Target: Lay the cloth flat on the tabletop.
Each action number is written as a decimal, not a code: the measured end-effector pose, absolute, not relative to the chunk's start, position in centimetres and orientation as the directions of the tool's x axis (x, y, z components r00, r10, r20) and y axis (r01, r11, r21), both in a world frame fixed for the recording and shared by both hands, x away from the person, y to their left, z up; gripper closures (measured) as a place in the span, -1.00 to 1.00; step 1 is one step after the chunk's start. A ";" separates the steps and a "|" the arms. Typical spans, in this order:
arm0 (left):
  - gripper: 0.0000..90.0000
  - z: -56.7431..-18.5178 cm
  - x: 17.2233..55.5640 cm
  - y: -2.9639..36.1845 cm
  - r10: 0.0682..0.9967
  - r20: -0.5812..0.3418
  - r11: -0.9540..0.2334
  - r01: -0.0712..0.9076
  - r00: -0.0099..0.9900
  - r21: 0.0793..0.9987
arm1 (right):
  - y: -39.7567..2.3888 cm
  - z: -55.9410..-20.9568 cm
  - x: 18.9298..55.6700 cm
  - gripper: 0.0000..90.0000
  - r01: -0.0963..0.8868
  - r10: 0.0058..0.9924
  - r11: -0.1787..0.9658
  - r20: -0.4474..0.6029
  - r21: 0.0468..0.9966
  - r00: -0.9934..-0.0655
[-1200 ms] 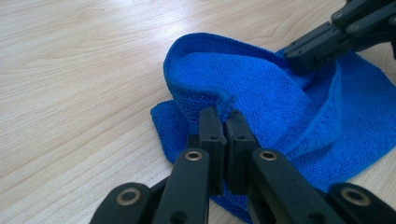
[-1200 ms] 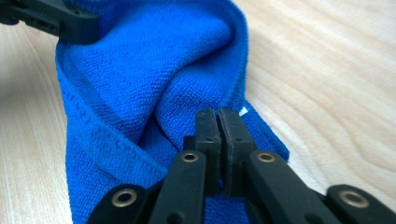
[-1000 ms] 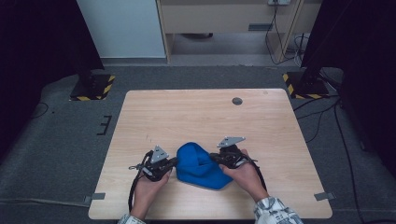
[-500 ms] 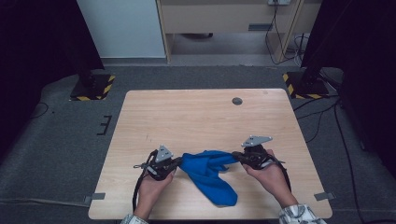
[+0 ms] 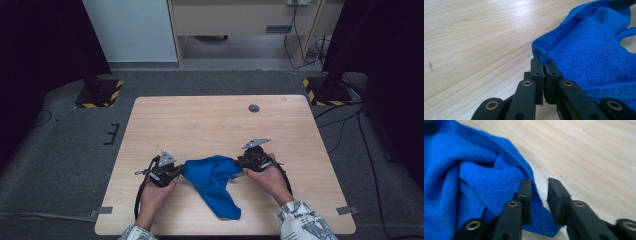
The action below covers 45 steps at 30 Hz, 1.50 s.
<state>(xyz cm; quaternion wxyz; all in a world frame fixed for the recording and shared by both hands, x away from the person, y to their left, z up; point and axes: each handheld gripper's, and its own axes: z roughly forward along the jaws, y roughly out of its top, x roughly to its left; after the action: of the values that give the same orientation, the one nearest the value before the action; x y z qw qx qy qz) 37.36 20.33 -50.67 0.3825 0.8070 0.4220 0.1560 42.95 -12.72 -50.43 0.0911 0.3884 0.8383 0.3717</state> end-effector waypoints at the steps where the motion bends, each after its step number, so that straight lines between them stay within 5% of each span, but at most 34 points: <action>1: 0.93 -50.7 37.4 20.4 0.801 -0.069 -0.354 0.564 0.594 0.746 | -12.9 -50.0 43.0 0.44 0.576 0.717 0.410 0.140 0.708 -0.683; 5: 0.92 -50.9 37.5 20.7 0.807 -0.066 -0.357 0.575 0.586 0.736 | -14.0 -48.5 42.9 0.31 0.549 0.722 0.370 0.140 0.750 -0.677; 16: 0.91 -51.6 37.8 21.0 0.828 -0.061 -0.353 0.602 0.558 0.716 | -16.3 -50.3 41.2 0.44 0.532 0.720 0.345 0.146 0.773 -0.679; 27: 0.92 -51.4 37.9 21.6 0.837 -0.092 -0.302 0.597 0.539 0.744 | -14.2 -51.7 40.8 -0.06 0.473 0.650 0.393 0.126 0.789 -0.750; 29: 0.93 -51.3 37.8 21.7 0.840 -0.101 -0.285 0.591 0.534 0.754 | -13.8 -52.1 41.0 0.12 0.472 0.639 0.399 0.131 0.786 -0.758; 32: 0.94 -50.9 37.7 22.1 0.844 -0.111 -0.250 0.569 0.524 0.783 | -13.6 -51.9 40.8 0.82 0.476 0.614 0.405 0.154 0.780 -0.774; 45: 0.95 -48.9 36.7 21.2 0.826 -0.138 -0.178 0.485 0.547 0.856 | -18.2 -45.6 38.2 0.92 0.456 0.632 0.366 0.144 0.811 -0.762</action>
<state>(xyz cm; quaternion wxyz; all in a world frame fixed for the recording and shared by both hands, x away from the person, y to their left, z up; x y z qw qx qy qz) 36.66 21.16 -48.91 0.4668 0.7454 0.4395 0.1825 38.22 -18.23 -45.56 0.0962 0.3313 0.8209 0.4551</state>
